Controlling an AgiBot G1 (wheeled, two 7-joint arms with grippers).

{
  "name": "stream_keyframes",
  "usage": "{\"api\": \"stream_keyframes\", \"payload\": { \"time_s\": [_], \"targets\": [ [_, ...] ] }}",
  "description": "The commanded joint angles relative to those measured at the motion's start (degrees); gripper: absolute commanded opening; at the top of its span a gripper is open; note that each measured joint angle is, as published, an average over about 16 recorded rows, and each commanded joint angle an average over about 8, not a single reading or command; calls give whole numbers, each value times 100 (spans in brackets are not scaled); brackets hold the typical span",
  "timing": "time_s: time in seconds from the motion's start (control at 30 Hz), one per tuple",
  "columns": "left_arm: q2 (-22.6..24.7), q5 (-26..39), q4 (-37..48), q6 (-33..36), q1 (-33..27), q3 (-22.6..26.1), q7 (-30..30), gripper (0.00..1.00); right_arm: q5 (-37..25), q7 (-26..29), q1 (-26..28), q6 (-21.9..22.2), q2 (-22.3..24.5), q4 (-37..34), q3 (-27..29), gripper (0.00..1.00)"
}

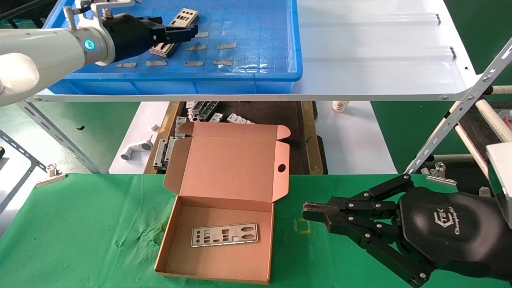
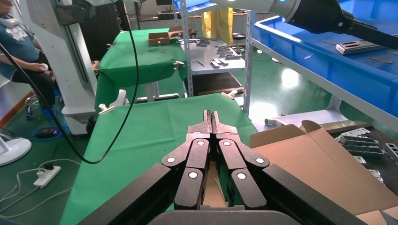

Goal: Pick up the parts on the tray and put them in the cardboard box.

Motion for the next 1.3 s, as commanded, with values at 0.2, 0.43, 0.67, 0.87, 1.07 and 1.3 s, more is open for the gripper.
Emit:
{"api": "stream_keyframes", "payload": {
  "time_s": [0.2, 0.43, 0.67, 0.87, 1.07, 1.3],
  "targets": [
    [13, 23, -26, -67, 13, 16, -10, 0, 0, 0, 0, 0, 0, 0, 0, 0],
    [18, 46, -39, -125, 30, 33, -3, 0, 0, 0, 0, 0, 0, 0, 0, 0],
    [24, 60, -57, -164, 37, 43, 12, 0, 0, 0, 0, 0, 0, 0, -1, 0],
    [30, 79, -70, -204, 35, 56, 40, 0, 1, 0, 0, 0, 0, 0, -1, 0],
    [27, 82, -80, -224, 21, 58, 57, 0, 1, -1, 0, 0, 0, 0, -1, 0],
    [-1, 45, -110, -213, -37, 32, 72, 0, 1, -1, 0, 0, 0, 0, -1, 0]
  ]
}}
